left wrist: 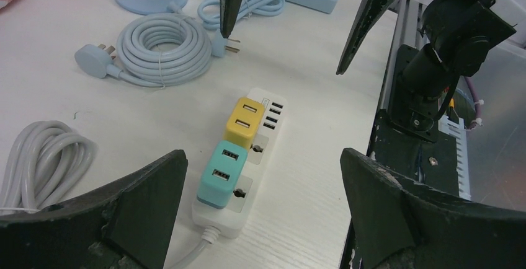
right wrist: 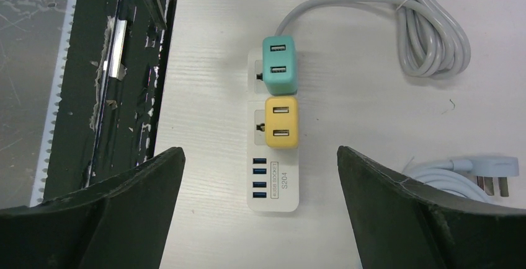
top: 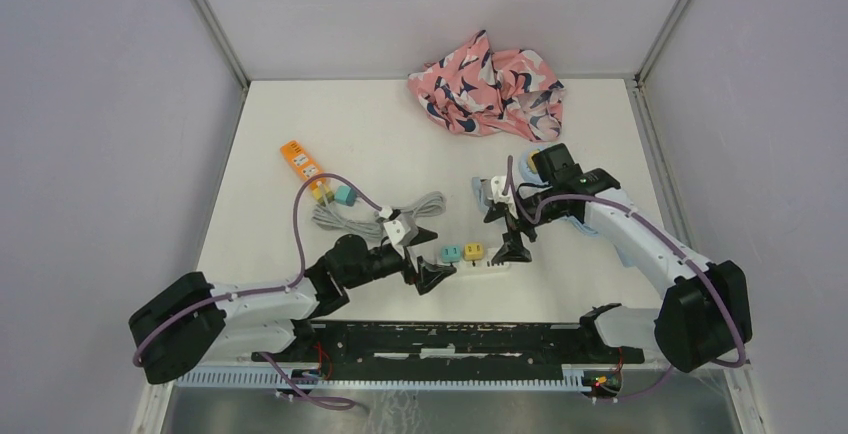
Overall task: Pull the plug off the socket
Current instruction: Remove the plug from the socket.
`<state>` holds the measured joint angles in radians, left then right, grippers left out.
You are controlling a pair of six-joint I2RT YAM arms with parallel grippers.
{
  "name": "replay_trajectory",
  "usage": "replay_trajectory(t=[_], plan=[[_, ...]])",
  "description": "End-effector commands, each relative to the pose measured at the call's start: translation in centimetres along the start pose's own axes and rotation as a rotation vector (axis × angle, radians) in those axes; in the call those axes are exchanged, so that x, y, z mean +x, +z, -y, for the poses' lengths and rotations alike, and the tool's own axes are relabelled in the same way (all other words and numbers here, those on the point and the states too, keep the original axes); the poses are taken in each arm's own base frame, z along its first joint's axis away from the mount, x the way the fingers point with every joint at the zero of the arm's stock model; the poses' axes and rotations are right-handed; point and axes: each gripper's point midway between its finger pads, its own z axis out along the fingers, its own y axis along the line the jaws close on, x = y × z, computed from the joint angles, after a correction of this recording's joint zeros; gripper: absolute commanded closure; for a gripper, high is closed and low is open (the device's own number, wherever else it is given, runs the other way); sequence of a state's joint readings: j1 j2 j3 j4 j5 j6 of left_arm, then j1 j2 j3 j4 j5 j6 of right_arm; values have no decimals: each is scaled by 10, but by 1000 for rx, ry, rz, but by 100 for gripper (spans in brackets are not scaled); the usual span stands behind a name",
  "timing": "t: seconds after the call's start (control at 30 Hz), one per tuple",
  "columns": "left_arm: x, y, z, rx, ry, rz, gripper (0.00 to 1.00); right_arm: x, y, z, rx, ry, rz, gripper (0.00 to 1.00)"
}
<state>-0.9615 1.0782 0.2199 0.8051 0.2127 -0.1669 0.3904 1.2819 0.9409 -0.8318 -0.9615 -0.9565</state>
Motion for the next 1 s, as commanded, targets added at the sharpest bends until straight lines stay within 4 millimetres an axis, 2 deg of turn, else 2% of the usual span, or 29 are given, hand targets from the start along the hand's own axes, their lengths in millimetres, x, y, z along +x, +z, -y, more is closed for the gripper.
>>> replay_trajectory(t=[0.0,0.2,0.97], plan=[[-26,8,4,16,-8,86,0,-8,4,8,30,-71,4,0],[-8,6,-3,-13,-19,76,0,-2,14,3,5,-102,-32,0],[23,12,-7,-5,-5,-12,2,14,41,7,9,-104,-163,4]])
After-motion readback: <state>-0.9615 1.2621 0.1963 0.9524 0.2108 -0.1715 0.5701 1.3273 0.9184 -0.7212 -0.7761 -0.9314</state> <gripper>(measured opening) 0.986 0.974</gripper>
